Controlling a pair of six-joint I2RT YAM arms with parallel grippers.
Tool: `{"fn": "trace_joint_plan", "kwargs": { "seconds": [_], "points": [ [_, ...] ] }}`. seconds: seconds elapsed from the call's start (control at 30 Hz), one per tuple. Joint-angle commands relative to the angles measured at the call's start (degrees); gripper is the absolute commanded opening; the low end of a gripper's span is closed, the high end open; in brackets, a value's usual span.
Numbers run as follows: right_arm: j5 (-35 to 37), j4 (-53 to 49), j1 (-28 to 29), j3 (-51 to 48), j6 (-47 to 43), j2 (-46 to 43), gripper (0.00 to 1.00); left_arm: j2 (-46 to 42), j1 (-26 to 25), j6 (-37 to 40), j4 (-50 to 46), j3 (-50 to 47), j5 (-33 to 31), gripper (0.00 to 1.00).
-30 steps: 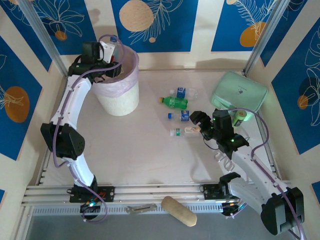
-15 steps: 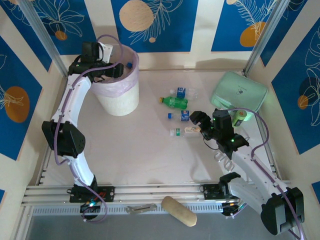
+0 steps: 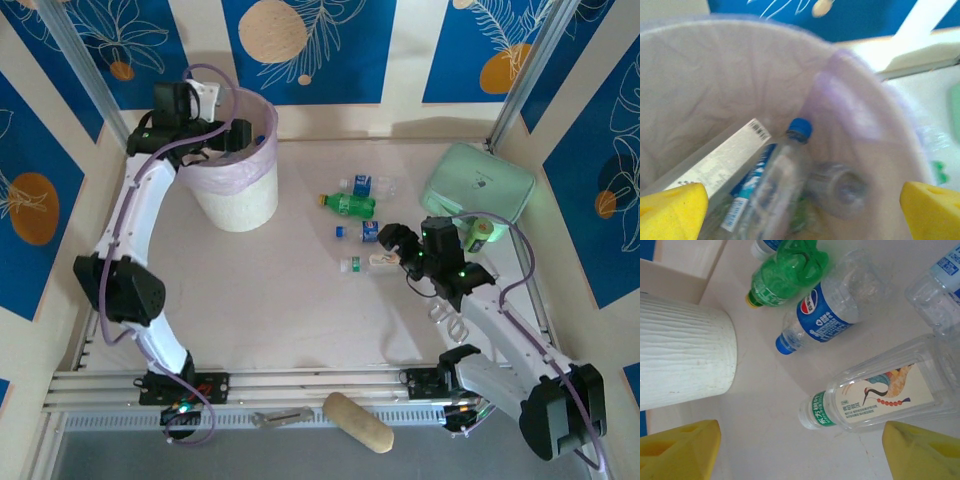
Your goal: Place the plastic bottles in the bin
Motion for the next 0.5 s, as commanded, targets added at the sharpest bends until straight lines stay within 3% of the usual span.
{"fn": "trace_joint_plan", "kwargs": {
  "seconds": [0.0, 0.27, 0.47],
  "points": [
    [1.6, -4.8, 0.3, 2.9, -0.9, 2.3, 0.85, -8.8, -1.6, -7.2, 9.3, -6.4, 7.8, 0.99],
    [5.7, -8.0, 4.5, 4.6, 2.6, 9.0, 0.88, -22.0, -8.8, -18.1, 34.2, -31.2, 11.9, 0.99],
    [7.1, -8.4, 6.8, 5.8, 8.0, 14.6, 0.88, -25.3, -18.1, -19.2, 37.6, -41.0, 4.3, 1.0]
  ]
}}
